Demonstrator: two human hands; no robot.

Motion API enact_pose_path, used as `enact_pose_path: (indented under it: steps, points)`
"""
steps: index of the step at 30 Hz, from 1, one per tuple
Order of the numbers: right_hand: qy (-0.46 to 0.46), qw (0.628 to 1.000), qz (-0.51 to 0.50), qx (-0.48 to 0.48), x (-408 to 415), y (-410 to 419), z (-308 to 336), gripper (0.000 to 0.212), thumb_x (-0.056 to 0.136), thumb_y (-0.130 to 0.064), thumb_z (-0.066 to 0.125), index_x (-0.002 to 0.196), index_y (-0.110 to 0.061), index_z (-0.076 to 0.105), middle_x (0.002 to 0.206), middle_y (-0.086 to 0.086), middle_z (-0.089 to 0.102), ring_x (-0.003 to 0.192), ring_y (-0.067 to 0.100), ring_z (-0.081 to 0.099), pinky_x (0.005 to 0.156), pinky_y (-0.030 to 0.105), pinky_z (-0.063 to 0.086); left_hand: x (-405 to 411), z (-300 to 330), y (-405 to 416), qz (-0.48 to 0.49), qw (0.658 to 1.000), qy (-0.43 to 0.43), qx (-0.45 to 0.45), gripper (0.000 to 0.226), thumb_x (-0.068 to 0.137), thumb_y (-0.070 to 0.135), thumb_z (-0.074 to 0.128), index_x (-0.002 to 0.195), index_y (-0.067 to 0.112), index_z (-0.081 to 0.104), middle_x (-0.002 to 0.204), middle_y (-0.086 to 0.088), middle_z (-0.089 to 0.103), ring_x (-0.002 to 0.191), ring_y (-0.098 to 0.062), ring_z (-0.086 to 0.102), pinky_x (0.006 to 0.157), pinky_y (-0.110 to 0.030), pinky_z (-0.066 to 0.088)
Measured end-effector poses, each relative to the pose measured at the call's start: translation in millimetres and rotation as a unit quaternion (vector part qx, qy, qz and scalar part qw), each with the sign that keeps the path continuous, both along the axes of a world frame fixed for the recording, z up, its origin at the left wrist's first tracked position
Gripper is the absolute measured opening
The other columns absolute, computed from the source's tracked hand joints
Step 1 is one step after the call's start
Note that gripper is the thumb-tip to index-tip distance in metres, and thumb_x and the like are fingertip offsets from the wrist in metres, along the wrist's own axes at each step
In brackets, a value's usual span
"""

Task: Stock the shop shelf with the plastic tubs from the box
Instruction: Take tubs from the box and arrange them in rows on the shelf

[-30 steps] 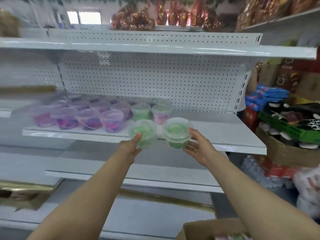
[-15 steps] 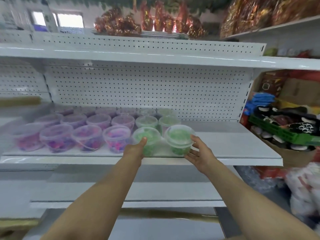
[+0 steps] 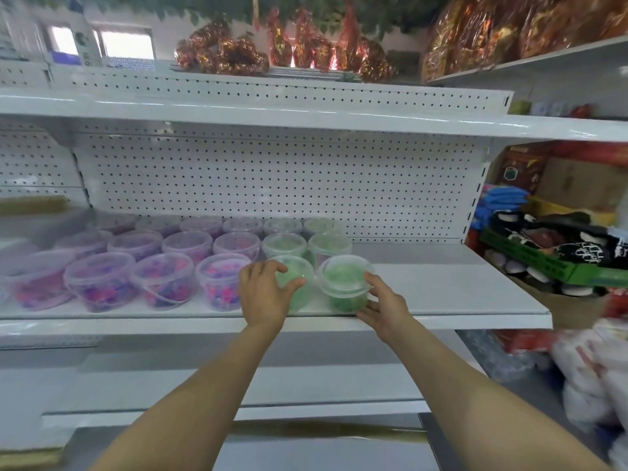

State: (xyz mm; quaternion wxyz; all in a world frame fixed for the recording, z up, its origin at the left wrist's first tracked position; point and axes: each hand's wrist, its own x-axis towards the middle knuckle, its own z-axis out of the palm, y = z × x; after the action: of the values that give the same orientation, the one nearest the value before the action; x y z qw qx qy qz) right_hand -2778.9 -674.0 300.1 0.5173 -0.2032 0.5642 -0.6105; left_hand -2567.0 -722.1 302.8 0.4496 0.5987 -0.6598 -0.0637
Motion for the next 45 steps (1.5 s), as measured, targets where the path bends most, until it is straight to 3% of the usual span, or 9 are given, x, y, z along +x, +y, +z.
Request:
enact_pose_path:
  steps: [4, 6, 8, 11, 17, 26, 32, 38, 45]
  points:
    - [0.05, 0.998, -0.027, 0.006, 0, -10, -3, 0.041, 0.079, -0.044, 0.077, 0.094, -0.01, 0.061, 0.111, 0.016, 0.067, 0.1, 0.03, 0.068, 0.083, 0.039, 0.059, 3, 2, -4, -0.019, 0.995, -0.095, 0.021, 0.045, 0.071, 0.059, 0.072, 0.103, 0.027, 0.068, 0.118, 0.002, 0.066, 0.13, -0.023, 0.034, 0.101, -0.037, 0.03]
    - [0.108, 0.994, -0.029, 0.016, 2, -15, 0, 0.043, 0.08, -0.05, 0.073, 0.09, -0.009, 0.063, 0.11, 0.014, 0.067, 0.099, 0.03, 0.066, 0.085, 0.043, 0.059, 5, 2, -6, -0.018, 0.993, -0.113, 0.034, 0.045, 0.071, 0.058, 0.072, 0.104, 0.028, 0.068, 0.118, 0.002, 0.066, 0.129, -0.022, 0.032, 0.102, -0.036, 0.029]
    - [0.199, 0.979, -0.037, 0.033, 5, -18, 3, 0.057, 0.082, -0.056, 0.067, 0.108, -0.005, 0.062, 0.118, 0.012, 0.065, 0.102, 0.03, 0.063, 0.088, 0.046, 0.057, 6, 4, -7, -0.016, 0.992, -0.124, 0.029, 0.043, 0.072, 0.057, 0.072, 0.103, 0.028, 0.068, 0.116, 0.002, 0.067, 0.128, -0.022, 0.034, 0.102, -0.035, 0.028]
    - [0.365, 0.93, -0.03, 0.012, 9, -15, 9, 0.064, 0.09, -0.051, 0.061, 0.138, -0.012, 0.044, 0.13, 0.013, 0.056, 0.114, 0.032, 0.057, 0.093, 0.037, 0.05, 7, 5, -9, -0.007, 0.992, -0.127, 0.025, 0.042, 0.072, 0.054, 0.073, 0.104, 0.027, 0.068, 0.114, 0.001, 0.067, 0.126, -0.023, 0.035, 0.102, -0.035, 0.029]
    - [0.558, 0.827, 0.054, -0.028, 12, -17, 9, 0.086, 0.073, -0.049, 0.08, 0.141, -0.017, 0.038, 0.137, 0.006, 0.049, 0.123, 0.025, 0.051, 0.095, 0.035, 0.045, 9, 2, -13, 0.0, 0.993, -0.116, 0.023, 0.041, 0.076, 0.049, 0.073, 0.107, 0.023, 0.068, 0.113, -0.003, 0.068, 0.128, -0.026, 0.036, 0.105, -0.037, 0.03]
    - [0.644, 0.761, 0.07, -0.003, 8, -17, 17, 0.083, 0.079, -0.059, 0.069, 0.141, -0.016, 0.034, 0.142, 0.007, 0.046, 0.124, 0.029, 0.05, 0.091, 0.04, 0.049, -4, 4, -9, 0.02, 0.992, -0.124, 0.028, 0.044, 0.076, 0.046, 0.075, 0.111, 0.02, 0.067, 0.116, -0.006, 0.068, 0.127, -0.03, 0.039, 0.103, -0.04, 0.032]
    - [0.687, 0.723, 0.07, -0.018, -60, 22, 38, 0.079, 0.084, -0.063, 0.061, 0.145, -0.019, 0.036, 0.147, 0.004, 0.043, 0.135, 0.024, 0.039, 0.096, 0.041, 0.046, -80, 25, 28, -0.018, 0.997, -0.078, -0.018, 0.041, 0.085, 0.049, 0.064, 0.112, 0.019, 0.065, 0.118, -0.005, 0.065, 0.124, -0.03, 0.042, 0.1, -0.04, 0.033]
    - [0.693, 0.719, 0.062, -0.008, -159, 74, 52, 0.077, 0.084, -0.07, 0.054, 0.142, -0.021, 0.044, 0.139, 0.008, 0.053, 0.132, 0.027, 0.044, 0.096, 0.039, 0.044, -187, 34, 86, -0.045, 0.997, -0.053, 0.014, 0.047, 0.091, 0.054, 0.051, 0.12, 0.019, 0.062, 0.124, -0.003, 0.062, 0.124, -0.027, 0.042, 0.103, -0.037, 0.034]
    - [0.684, 0.725, 0.073, 0.004, -259, 133, 29, 0.075, 0.083, -0.071, 0.055, 0.138, -0.02, 0.047, 0.135, 0.007, 0.056, 0.127, 0.027, 0.049, 0.093, 0.039, 0.045, -284, 4, 144, -0.057, 0.996, -0.051, 0.048, 0.049, 0.091, 0.054, 0.05, 0.122, 0.018, 0.06, 0.127, -0.004, 0.061, 0.124, -0.028, 0.041, 0.1, -0.038, 0.035]
